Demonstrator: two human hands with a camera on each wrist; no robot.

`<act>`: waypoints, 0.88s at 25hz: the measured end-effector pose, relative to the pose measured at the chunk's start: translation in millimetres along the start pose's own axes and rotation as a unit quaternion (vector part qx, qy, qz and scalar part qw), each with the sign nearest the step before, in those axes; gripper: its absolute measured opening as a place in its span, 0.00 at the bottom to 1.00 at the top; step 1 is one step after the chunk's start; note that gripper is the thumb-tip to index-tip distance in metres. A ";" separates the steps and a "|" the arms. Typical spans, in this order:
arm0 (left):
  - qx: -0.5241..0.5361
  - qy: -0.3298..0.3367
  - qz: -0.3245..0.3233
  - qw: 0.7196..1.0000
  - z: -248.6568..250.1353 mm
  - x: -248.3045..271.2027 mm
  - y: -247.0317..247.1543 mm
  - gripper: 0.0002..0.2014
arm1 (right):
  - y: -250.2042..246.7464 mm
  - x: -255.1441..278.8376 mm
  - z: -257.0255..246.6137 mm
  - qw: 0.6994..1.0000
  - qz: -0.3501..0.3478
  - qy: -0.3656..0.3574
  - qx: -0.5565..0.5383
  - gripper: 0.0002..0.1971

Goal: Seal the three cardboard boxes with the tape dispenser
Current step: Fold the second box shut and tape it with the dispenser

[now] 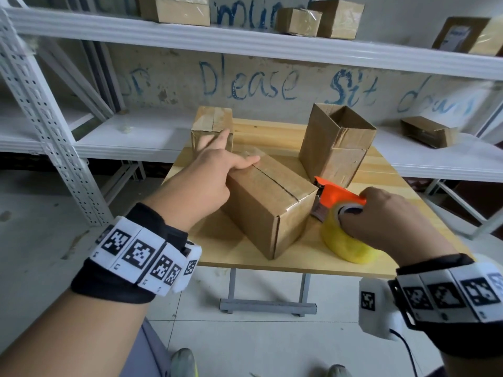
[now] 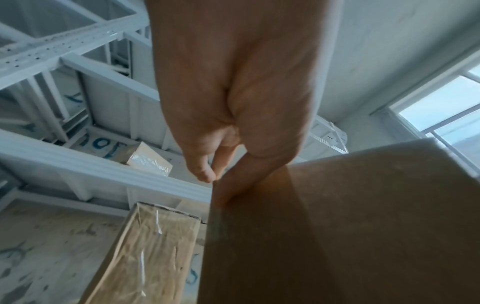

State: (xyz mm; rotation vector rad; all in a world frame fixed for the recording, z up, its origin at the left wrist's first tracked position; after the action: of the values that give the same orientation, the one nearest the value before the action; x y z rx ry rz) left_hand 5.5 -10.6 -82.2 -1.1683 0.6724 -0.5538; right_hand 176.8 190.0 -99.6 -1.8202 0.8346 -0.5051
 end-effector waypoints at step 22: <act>0.087 0.068 0.001 0.994 5.5 5.4 8.6 0.27 | 2.7 3.7 -15.9 0.973 0.061 -0.136 -0.176 0.16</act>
State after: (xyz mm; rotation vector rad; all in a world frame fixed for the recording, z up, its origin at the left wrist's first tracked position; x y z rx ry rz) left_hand 13.7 -8.3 -90.1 -0.9726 0.7263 -0.6824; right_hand 167.8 176.6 -96.1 -2.0842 0.8789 -0.0228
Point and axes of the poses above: each hand's wrist, its own x-axis away from the middle knuckle, its own y-axis out of the palm, z = x × y, the point moved 4 cm from there along -x, towards the middle knuckle, and after that the axes turned 9 degrees about -x, right-handed, at the moved point
